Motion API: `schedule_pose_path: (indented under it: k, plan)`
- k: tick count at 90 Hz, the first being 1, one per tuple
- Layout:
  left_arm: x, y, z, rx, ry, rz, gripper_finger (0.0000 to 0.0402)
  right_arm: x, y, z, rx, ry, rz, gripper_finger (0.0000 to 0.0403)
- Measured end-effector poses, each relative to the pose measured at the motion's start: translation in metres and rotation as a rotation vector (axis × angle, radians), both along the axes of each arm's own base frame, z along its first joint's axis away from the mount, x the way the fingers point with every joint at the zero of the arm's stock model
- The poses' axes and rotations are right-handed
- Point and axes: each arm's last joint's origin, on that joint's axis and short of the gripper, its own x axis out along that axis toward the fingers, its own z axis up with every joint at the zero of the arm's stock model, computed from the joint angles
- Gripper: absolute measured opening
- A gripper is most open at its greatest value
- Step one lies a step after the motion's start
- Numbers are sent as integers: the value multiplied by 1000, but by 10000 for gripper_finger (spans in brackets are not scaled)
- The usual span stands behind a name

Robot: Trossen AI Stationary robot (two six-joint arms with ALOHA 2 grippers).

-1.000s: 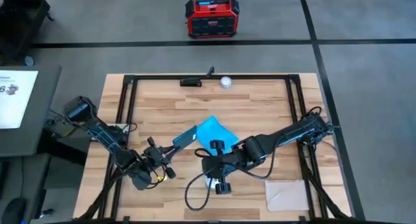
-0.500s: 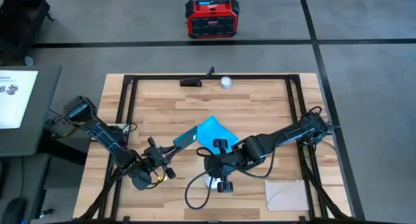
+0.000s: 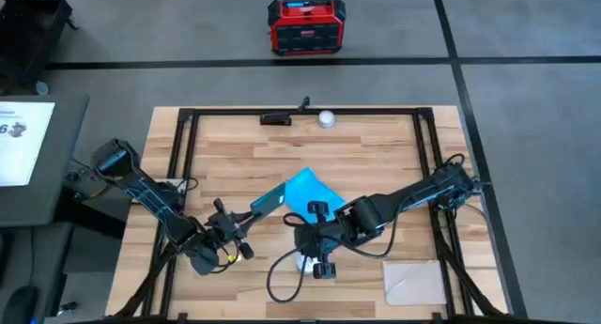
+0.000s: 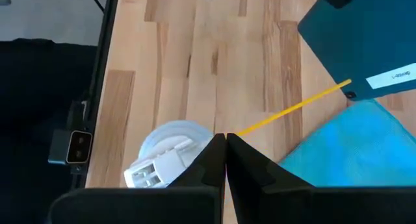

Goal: Apply microfiber cloth
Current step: Spray the back of the black tablet using the spray can

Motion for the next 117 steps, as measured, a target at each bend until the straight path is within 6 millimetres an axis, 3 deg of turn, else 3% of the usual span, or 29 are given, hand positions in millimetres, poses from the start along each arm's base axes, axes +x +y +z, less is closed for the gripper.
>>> schedule_pose_path:
  k: [117]
  plan:
    - [0,0,0,-3,-1,-1,4,5,0,-6,12,7,9,0]
